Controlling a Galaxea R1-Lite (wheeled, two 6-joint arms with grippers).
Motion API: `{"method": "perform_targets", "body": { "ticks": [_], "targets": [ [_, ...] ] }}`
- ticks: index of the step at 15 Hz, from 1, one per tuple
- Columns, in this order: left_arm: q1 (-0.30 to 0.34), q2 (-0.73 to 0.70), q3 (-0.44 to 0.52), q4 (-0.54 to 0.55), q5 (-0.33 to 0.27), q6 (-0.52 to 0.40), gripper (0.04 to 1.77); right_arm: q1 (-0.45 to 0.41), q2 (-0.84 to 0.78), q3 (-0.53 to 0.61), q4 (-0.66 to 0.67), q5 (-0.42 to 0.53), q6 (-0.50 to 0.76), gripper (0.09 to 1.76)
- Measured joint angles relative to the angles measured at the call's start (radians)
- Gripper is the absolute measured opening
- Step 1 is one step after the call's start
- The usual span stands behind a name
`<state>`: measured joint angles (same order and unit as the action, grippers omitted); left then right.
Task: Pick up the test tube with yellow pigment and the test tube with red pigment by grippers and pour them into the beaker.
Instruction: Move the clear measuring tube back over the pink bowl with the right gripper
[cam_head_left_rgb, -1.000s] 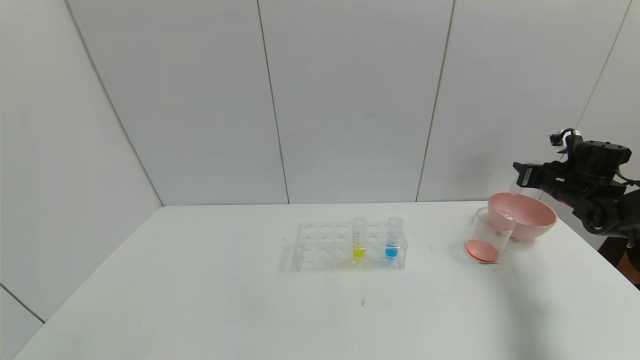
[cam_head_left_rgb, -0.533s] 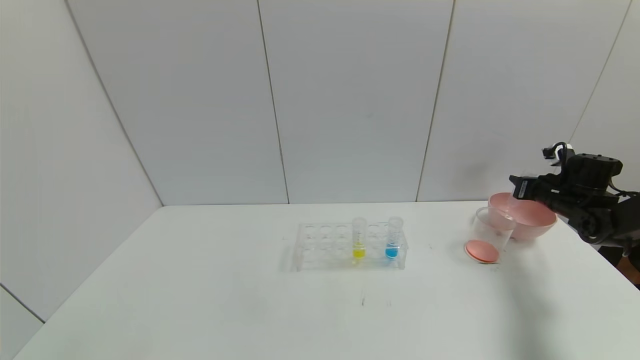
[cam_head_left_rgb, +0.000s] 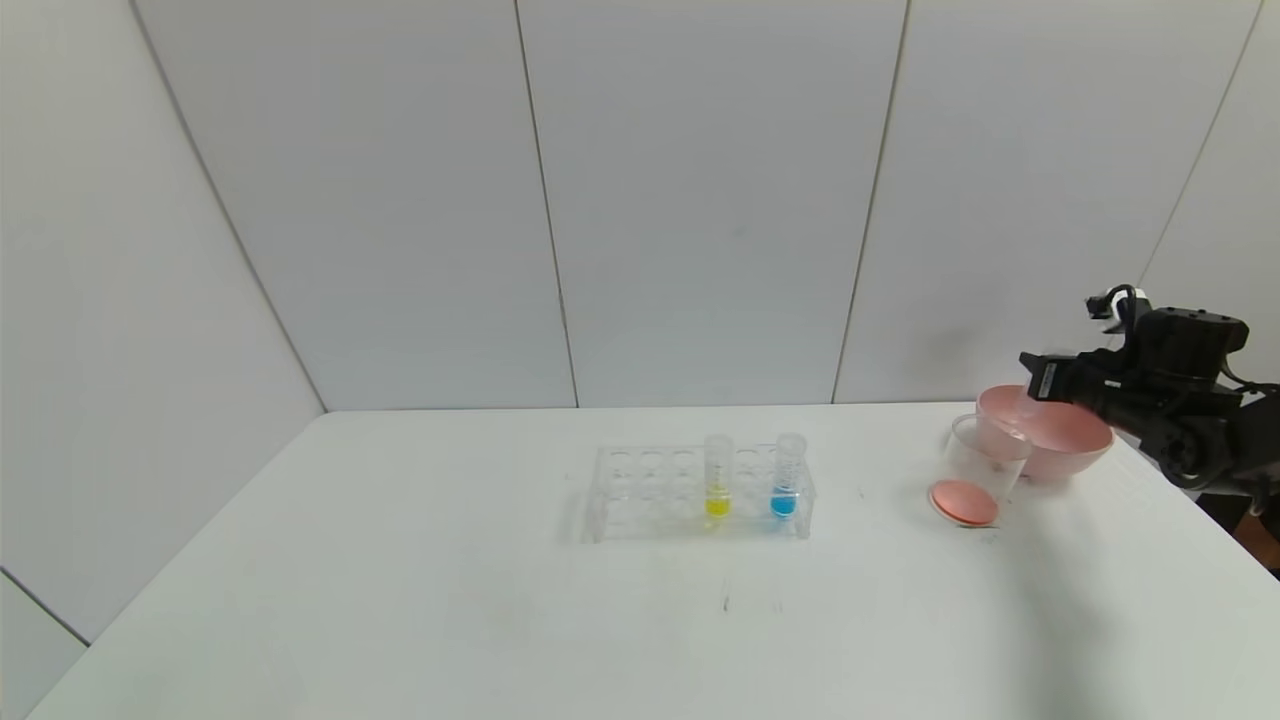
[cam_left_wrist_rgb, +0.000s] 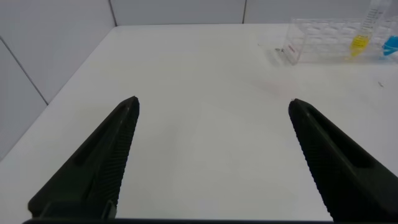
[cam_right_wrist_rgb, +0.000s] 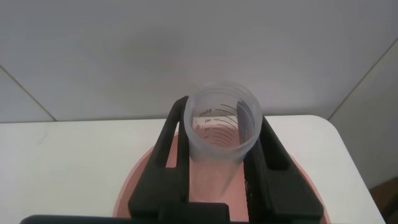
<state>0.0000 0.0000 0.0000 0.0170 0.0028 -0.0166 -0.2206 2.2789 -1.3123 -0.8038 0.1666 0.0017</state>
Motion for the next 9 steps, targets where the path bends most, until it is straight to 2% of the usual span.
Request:
{"method": "perform_targets", "body": {
  "ticks": [1, 2, 5, 9],
  "targets": [
    [0.0, 0.0, 0.0, 0.0, 0.0, 0.0, 1.72, -0.001, -0.002, 0.003, -0.001, 0.005, -0.001, 0.56],
    [0.0, 0.0, 0.0, 0.0, 0.0, 0.0, 1.72, -0.005, -0.004, 0.006, -0.006, 0.015, -0.002, 0.62],
    [0.0, 0.0, 0.0, 0.0, 0.0, 0.0, 1.72, -0.01, -0.013, 0.011, 0.01, 0.013, -0.002, 0.97],
    [0.0, 0.0, 0.0, 0.0, 0.0, 0.0, 1.72, -0.013, -0.014, 0.011, 0.006, 0.008, -0.003, 1.27]
  ]
}}
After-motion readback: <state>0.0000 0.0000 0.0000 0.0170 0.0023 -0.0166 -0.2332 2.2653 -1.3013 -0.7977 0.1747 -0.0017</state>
